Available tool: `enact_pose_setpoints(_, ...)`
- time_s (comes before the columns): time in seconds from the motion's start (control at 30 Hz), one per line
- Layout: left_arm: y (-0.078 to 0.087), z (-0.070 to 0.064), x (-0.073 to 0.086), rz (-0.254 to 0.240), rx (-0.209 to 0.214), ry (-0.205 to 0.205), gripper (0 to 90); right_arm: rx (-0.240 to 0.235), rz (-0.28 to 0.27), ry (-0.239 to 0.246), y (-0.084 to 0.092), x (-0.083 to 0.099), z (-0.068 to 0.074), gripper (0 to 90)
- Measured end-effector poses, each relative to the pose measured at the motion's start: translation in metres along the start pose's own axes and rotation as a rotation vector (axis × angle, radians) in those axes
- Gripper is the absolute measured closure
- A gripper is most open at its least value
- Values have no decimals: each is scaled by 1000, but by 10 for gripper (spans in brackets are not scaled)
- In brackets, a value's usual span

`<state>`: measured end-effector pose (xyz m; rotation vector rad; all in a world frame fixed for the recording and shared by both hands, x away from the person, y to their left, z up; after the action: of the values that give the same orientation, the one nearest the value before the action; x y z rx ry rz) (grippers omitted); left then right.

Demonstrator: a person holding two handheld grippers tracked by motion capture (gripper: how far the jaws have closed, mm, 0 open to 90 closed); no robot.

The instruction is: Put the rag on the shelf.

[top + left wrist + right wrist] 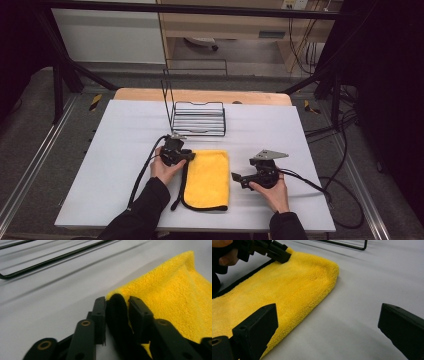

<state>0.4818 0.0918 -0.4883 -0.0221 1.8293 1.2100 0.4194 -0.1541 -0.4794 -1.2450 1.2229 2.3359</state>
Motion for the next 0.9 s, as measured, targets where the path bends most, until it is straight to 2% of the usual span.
enact_pose_setpoints(0.17,0,-3,0,-11,-18,-11,747,2,-11,-8,0,-3,-1,25)
enact_pose_setpoints(0.33,-1,-3,1,-14,-20,-25,754,9,-20,-12,-4,-10,0,7)
enact_pose_setpoints(0.47,-1,-3,1,-13,-24,-30,753,30,-20,-34,-12,-16,0,12)
enact_pose_setpoints(0.53,-1,-3,1,-12,-24,-29,752,47,-14,-20,-16,-20,-1,15)
enact_pose_setpoints(0.57,-2,-3,1,-15,-25,-29,752,48,-14,-12,-19,-22,-1,27)
enact_pose_setpoints(0.7,-2,-4,2,-19,-38,-42,751,49,-35,-34,-32,-31,-2,84)
enact_pose_setpoints(0.9,-2,-3,2,-25,-24,-43,750,79,-12,-63,-56,-40,-4,206)
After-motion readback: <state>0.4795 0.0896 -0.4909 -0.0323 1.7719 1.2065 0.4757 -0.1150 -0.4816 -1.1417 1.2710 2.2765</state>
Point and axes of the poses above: each handheld gripper's, and its own axes: y roughly backward along the jaws, x roughly out of its underside, z roughly to its left, the point moved 6 cm from there along -y, roughly forward along the jaws, and after that the axes turned 6 degrees about -y, right-handed, at the moved point
